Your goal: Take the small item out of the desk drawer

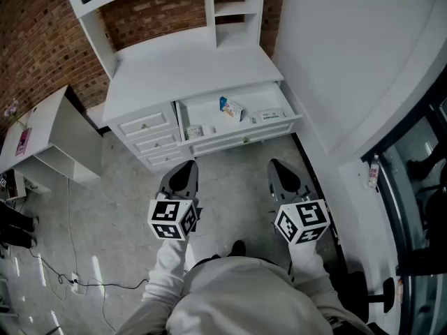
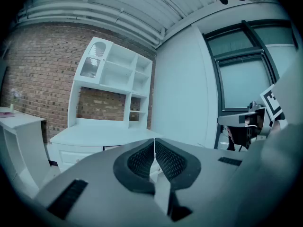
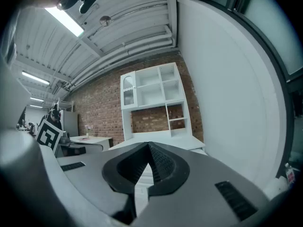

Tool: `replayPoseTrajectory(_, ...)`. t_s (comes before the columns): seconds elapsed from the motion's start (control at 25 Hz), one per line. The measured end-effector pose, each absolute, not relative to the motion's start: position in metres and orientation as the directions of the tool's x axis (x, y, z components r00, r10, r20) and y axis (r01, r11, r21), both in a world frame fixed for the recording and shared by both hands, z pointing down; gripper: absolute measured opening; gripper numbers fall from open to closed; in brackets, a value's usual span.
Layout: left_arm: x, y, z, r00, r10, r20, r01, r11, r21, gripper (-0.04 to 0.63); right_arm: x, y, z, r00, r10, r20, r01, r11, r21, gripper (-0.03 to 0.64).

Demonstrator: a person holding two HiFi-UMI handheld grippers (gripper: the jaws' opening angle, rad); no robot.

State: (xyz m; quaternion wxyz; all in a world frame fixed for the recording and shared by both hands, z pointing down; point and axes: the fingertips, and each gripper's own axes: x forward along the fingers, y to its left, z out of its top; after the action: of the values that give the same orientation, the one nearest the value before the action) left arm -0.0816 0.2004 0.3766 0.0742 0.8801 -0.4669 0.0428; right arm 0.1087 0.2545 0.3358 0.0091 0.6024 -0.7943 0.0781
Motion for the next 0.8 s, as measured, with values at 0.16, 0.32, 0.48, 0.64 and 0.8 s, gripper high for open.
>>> replayPoseTrajectory(0.16, -0.073, 0.201, 0.378, 0.559, -0.815, 0.151, -0.829, -0.552, 0.091, 0.023, 0.116, 0.256, 0.336, -0.276, -0.955, 0.11, -0.958, 0.264, -0.115, 0.028)
replayPoseTrajectory(0.32, -0.068, 0.199, 0.378, 0.556, -0.817, 0.153, -0.831, -0.549, 0.087, 0.023, 0.123, 0.256, 0.334, -0.282, -0.955, 0.096, -0.956, 0.27, -0.117, 0.028)
replayPoseTrajectory(0.48, -0.065, 0.198, 0.38, 0.551, -0.82, 0.158, -0.834, -0.545, 0.084, 0.023, 0.13, 0.256, 0.33, -0.284, -0.956, 0.076, -0.955, 0.275, -0.116, 0.028)
replayPoseTrajectory(0.64, -0.064, 0.193, 0.382, 0.544, -0.821, 0.171, -0.838, -0.539, 0.078, 0.023, 0.135, 0.253, 0.325, -0.278, -0.959, 0.054, -0.955, 0.271, -0.12, 0.028)
replayPoseTrajectory(0.8, -0.064, 0.182, 0.384, 0.536, -0.824, 0.184, -0.843, -0.531, 0.081, 0.023, 0.137, 0.243, 0.32, -0.289, -0.956, 0.043, -0.952, 0.282, -0.116, 0.029)
